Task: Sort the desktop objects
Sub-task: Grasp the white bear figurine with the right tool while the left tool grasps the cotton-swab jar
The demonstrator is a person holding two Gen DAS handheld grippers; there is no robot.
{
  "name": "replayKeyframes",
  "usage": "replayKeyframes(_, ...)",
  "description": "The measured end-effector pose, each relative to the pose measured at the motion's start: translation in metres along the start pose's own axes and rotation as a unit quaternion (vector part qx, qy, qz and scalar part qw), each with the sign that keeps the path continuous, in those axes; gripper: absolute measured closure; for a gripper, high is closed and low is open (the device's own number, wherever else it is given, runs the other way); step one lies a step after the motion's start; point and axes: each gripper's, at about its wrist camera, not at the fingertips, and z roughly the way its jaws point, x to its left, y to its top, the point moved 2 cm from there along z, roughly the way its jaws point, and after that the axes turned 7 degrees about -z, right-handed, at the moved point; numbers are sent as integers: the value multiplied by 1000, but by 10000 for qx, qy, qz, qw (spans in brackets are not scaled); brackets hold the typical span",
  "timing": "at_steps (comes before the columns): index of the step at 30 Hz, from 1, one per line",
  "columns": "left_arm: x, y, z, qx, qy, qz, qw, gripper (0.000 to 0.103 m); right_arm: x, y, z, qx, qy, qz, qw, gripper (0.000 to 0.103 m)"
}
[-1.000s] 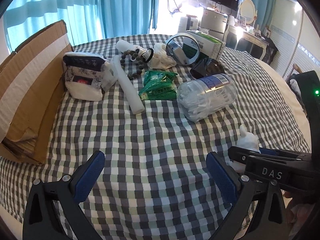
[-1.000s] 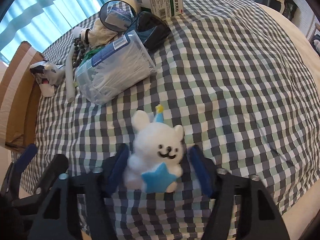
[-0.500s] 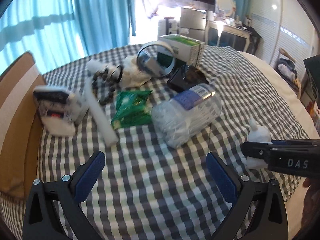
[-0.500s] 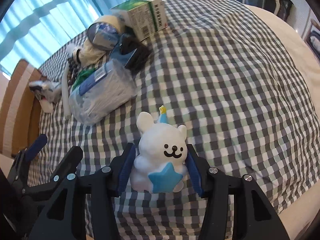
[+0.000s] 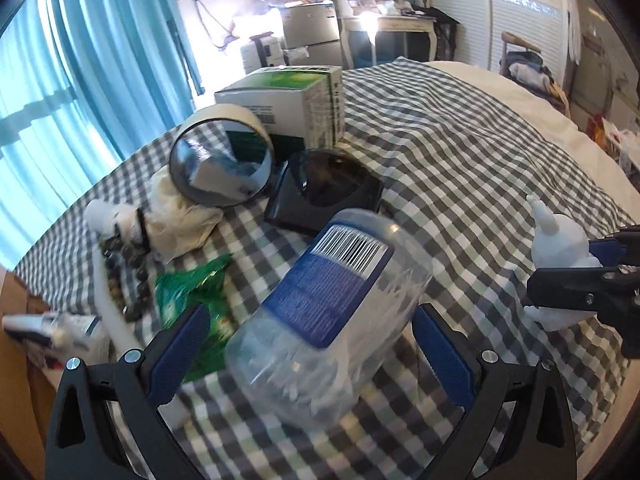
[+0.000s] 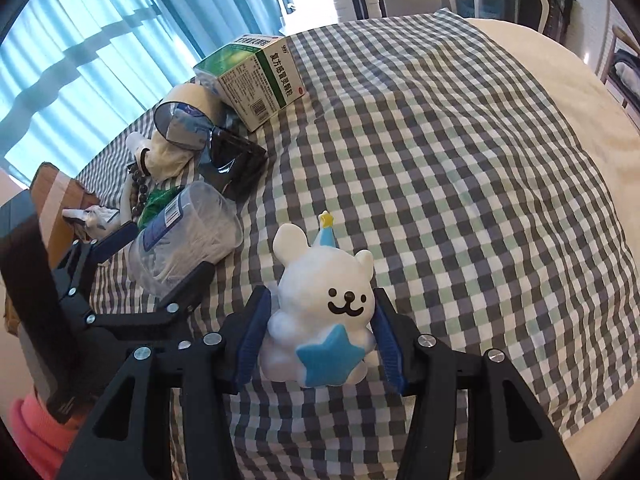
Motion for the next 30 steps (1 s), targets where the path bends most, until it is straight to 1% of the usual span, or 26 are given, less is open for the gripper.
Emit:
replayKeyframes(3, -12, 6, 11, -3, 93, 411, 9991, 0, -4, 2, 4, -20, -15, 18, 10000, 52)
replayKeyframes(5, -19, 9, 20, 58, 255, 671, 9974, 0, -6, 3, 8, -7, 42, 57, 10000, 52)
replayKeyframes(6, -21, 9, 22, 82, 303, 703, 9970, 2, -7, 3, 9, 2, 64, 66, 10000, 52)
replayKeyframes(8, -22, 11, 22, 108, 163, 618, 9979, 22, -10, 2, 10, 11, 91, 76, 9999, 52)
replayKeyframes(9, -22, 12, 22, 123, 117, 547, 9984, 22, -11, 2, 11, 20, 99, 83, 9999, 52)
replayKeyframes(12, -21, 12, 20, 95, 170, 420, 9989, 24, -14, 2, 13, 51, 127, 110, 9998, 52)
replayKeyframes(15, -16, 11, 12, 72, 306, 130, 9994, 28, -13, 3, 13, 34, 173, 119, 9998, 52)
replayKeyframes(17, -10, 10, 2, 86, 250, -236, 9994, 29, -12, 3, 10, -21, 173, 83, 9998, 52)
replayKeyframes(19, -3, 6, -9, 112, 114, -627, 9979, 30, -10, 4, 7, -83, 113, 20, 9999, 52)
replayKeyframes(21, 1, 2, -17, 120, 115, -837, 9964, 32, -10, 4, 4, -134, 67, -7, 9999, 52)
replayKeyframes(23, 7, -4, -30, 123, 75, -1125, 9935, 33, -11, 4, 0, -158, 62, 7, 9999, 52)
replayKeyframes(26, 17, -13, -52, 94, -100, -1587, 9872, 36, -8, 3, -11, -267, 2, -47, 9996, 52)
replayKeyframes(28, 20, -17, -65, 75, -89, -1707, 9853, 38, -3, 1, -21, -367, -16, -118, 9993, 52)
replayKeyframes(30, 23, -22, -82, 54, -55, -1788, 9839, 38, 5, -3, -33, -470, -31, -236, 9986, 52)
